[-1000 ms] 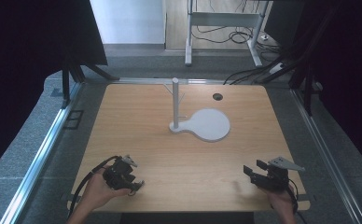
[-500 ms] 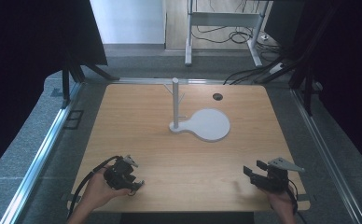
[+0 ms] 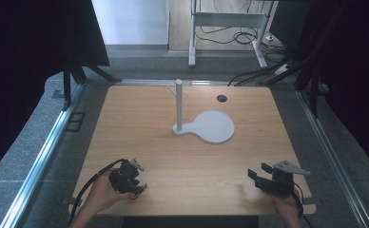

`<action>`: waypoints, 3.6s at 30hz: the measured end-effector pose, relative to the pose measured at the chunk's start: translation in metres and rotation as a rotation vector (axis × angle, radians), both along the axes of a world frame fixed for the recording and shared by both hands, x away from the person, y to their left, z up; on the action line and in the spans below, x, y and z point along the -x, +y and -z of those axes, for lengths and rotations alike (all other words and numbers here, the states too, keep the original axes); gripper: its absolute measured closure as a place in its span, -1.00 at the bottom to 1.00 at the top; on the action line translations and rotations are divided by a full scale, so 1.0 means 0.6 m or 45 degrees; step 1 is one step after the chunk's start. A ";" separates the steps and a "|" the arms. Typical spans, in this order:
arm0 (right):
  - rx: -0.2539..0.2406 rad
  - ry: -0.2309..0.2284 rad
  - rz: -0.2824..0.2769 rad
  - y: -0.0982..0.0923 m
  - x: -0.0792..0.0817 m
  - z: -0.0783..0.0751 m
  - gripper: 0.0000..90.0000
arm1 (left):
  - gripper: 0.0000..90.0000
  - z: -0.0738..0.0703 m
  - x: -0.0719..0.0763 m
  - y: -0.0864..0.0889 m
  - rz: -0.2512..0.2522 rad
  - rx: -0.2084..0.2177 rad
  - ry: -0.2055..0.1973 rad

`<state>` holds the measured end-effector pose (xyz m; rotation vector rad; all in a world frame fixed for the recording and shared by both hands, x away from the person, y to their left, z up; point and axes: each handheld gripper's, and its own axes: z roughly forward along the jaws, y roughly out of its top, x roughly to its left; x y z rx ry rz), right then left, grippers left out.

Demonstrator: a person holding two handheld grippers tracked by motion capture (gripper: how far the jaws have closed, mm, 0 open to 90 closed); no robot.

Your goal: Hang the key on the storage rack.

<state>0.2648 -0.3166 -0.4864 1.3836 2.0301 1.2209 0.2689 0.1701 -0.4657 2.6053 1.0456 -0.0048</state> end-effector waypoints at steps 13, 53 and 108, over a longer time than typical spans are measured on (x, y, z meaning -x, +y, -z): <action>0.001 0.009 0.005 -0.001 0.000 0.001 -0.27 | 0.52 0.014 -0.005 -0.014 0.020 -0.045 0.023; 0.040 0.030 0.005 0.013 -0.003 0.009 -0.27 | 0.90 -0.011 -0.024 -0.012 0.037 0.052 0.024; 0.055 0.051 0.004 0.015 -0.005 0.018 -0.27 | 0.90 -0.106 -0.204 -0.034 -0.036 0.024 0.011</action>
